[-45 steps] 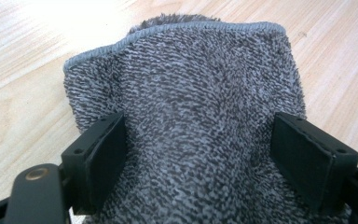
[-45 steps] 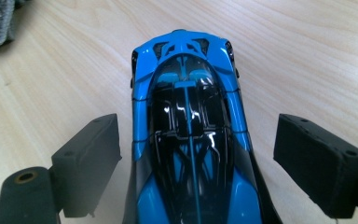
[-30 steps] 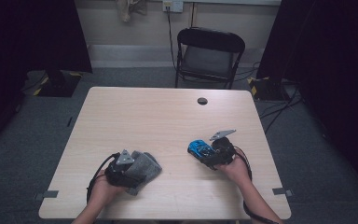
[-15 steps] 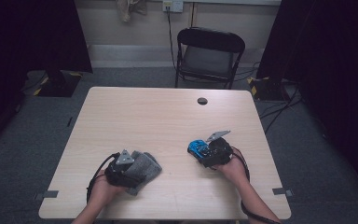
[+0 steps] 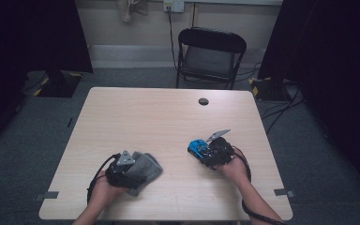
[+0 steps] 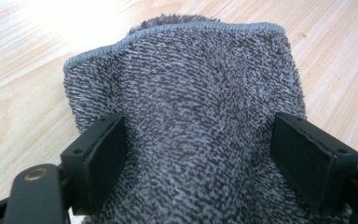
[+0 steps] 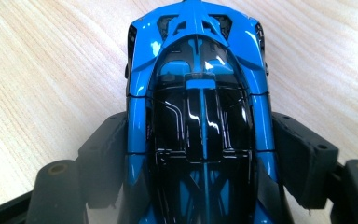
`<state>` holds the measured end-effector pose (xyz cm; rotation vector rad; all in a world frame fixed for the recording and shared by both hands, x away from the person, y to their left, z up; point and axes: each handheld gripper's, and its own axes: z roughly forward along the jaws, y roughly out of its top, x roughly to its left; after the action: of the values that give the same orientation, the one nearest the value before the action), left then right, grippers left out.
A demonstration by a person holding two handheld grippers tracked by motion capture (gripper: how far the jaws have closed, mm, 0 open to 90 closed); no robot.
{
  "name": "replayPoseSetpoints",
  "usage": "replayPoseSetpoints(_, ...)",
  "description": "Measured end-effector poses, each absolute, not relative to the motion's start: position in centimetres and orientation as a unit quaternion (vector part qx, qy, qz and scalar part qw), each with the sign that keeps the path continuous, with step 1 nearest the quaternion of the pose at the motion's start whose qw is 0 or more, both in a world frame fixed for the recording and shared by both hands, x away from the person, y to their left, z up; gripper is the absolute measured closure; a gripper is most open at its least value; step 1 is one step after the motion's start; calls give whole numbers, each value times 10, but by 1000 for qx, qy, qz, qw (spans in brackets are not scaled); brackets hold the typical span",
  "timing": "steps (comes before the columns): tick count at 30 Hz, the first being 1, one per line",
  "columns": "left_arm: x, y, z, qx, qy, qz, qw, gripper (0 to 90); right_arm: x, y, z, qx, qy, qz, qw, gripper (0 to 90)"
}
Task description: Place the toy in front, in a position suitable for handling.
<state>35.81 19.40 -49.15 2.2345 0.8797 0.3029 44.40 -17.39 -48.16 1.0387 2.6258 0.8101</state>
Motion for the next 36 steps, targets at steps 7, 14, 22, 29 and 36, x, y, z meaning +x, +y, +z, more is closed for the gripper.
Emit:
replayPoseSetpoints(7,358,194,-492,864,339,117,354,182,444,-175,-480,358,889,271,93,264)
replayPoseSetpoints(14,358,194,-492,863,341,116,354,181,445,-176,-471,352,893,266,93,265)
replayPoseSetpoints(22,358,193,-492,862,342,116,354,179,448,-173,-459,354,889,273,95,268)
replayPoseSetpoints(29,358,194,-492,863,342,116,354,179,458,-160,-450,343,893,278,94,286)
replayPoseSetpoints(36,358,194,-492,863,341,116,355,178,466,-139,-445,336,891,288,106,286)
